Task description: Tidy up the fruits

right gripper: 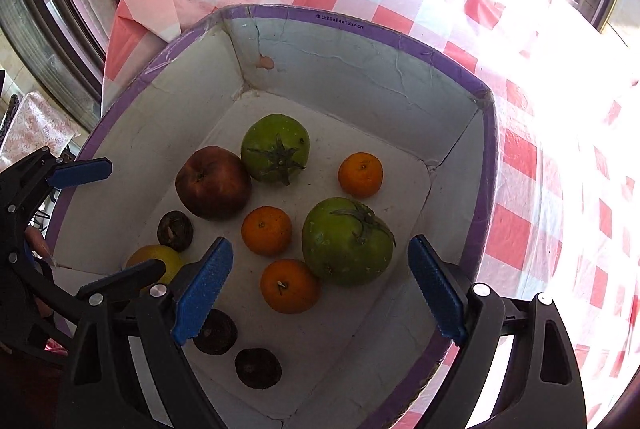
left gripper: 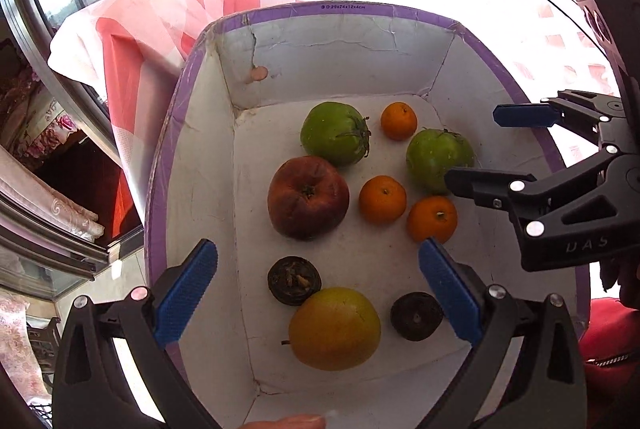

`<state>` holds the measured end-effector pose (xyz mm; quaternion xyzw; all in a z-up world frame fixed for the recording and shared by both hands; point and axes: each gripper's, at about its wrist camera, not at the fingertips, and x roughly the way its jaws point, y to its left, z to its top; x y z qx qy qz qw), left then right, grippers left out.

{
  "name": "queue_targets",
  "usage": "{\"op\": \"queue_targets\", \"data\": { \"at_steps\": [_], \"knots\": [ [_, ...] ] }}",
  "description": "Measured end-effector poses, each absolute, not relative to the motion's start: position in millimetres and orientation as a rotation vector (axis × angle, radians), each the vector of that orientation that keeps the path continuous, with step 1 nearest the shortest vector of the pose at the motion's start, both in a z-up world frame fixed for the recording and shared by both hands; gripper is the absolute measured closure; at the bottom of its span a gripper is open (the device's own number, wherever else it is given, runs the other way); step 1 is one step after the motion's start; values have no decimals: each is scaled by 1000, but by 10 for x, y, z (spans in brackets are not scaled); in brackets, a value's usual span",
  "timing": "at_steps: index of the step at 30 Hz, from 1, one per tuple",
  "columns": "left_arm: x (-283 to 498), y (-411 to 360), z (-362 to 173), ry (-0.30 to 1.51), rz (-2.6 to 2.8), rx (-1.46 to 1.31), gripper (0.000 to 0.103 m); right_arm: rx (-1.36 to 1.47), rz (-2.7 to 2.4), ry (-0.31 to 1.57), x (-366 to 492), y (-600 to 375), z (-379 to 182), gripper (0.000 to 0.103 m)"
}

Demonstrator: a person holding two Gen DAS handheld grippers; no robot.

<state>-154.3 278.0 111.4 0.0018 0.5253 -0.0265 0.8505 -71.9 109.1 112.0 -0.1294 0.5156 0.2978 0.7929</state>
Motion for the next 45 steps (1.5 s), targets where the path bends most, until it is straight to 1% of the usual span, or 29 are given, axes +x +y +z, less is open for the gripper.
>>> {"op": "queue_targets", "data": {
  "at_steps": [45],
  "knots": [
    [-1528,2799,1048,1137,-15,21,2,-323,638,1099,-759,1107,1079,17]
  ]
}}
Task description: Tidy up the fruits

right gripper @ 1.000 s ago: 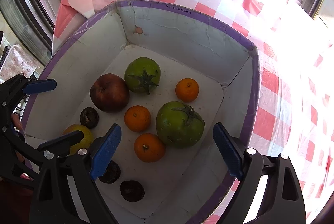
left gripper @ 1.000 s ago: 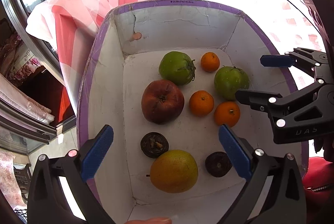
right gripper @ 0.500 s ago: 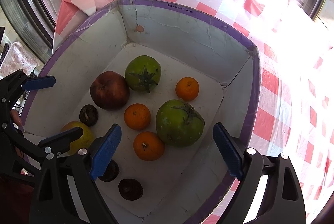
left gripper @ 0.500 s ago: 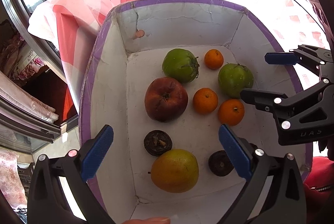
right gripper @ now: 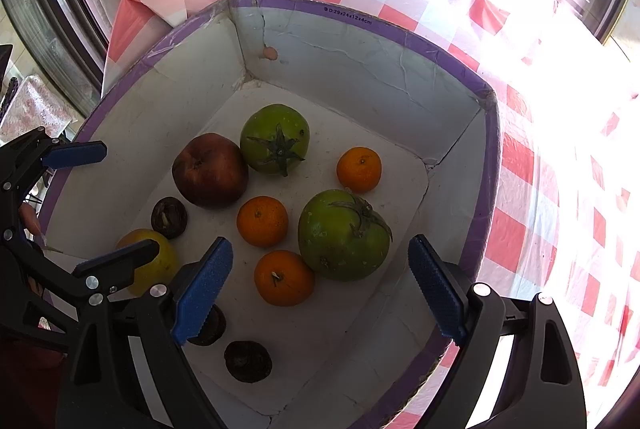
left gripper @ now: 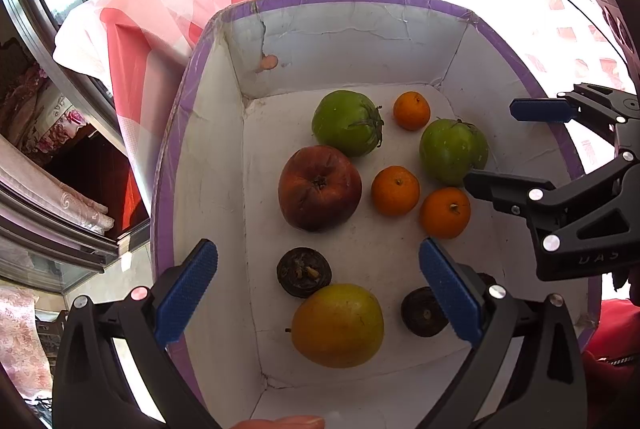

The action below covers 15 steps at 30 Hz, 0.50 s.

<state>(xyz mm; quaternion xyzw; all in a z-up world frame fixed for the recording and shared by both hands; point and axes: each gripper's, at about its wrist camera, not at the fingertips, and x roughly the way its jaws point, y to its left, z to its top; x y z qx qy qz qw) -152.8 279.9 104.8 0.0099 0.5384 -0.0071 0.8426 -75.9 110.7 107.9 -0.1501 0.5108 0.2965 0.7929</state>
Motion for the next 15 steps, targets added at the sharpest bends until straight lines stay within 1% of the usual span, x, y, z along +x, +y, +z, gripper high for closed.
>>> {"op": "queue_targets", "data": {
  "at_steps": [7,11,15],
  "knots": [
    [-1523,2792,1046,1139,-12,19,2,-324,636,1098,-758,1115,1083,17],
    [-1567,2844,1072,1102,-7,-19,2,-340,641,1098,-775,1114,1080,17],
    [-1544,2815,1059,1122,3,2,2,-365,652,1091,-795,1121,1074,17]
  ]
}}
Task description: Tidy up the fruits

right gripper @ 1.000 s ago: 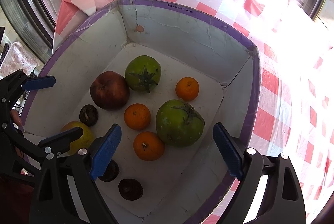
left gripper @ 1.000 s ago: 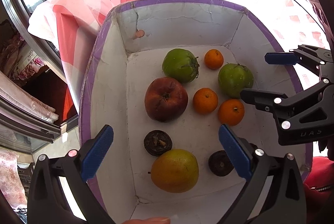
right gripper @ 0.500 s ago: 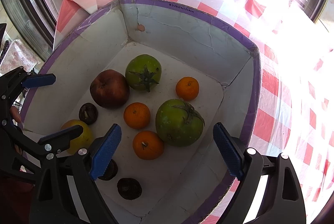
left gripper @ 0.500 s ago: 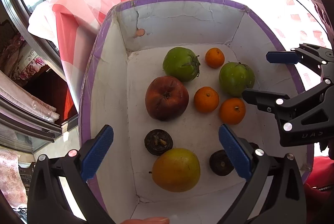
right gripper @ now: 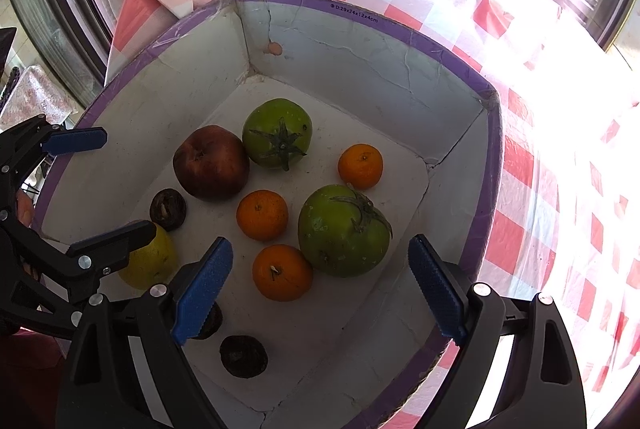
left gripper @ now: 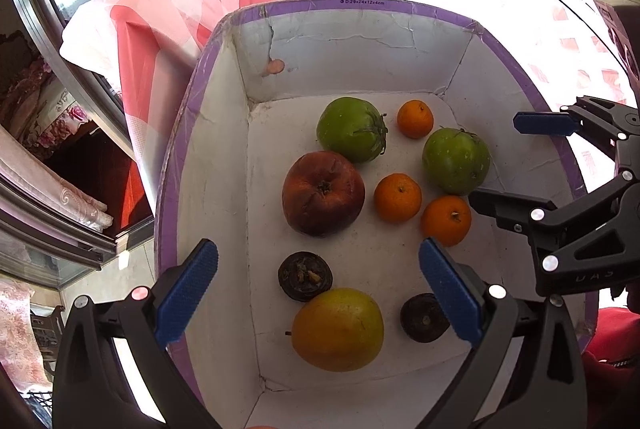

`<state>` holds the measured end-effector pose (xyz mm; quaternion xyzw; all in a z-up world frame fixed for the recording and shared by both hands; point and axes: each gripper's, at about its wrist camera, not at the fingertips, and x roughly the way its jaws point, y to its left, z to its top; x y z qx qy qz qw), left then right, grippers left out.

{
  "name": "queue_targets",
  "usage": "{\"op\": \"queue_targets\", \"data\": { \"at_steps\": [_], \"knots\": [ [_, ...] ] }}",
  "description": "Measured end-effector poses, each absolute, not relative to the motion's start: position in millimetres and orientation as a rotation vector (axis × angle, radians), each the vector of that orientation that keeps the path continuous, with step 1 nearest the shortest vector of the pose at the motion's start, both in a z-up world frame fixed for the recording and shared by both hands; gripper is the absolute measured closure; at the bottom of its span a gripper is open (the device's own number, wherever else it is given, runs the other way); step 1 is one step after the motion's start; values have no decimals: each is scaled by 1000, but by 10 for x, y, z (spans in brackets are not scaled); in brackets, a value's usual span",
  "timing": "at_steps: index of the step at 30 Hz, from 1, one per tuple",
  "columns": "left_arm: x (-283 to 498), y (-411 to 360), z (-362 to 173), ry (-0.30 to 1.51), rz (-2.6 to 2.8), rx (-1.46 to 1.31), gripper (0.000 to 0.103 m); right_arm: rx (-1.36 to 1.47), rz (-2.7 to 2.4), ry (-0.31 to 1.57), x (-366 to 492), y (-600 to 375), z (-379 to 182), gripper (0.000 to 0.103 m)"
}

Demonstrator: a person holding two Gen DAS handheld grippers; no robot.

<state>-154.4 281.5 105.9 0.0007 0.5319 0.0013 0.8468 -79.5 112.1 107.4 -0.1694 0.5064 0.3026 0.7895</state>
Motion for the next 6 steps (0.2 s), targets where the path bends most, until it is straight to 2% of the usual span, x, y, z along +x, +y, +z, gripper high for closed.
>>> {"op": "queue_targets", "data": {
  "at_steps": [6],
  "knots": [
    [-1516,2821,1058,1150,29,4,2,-392,691,1065,-792,1111,1095,16]
  ]
}}
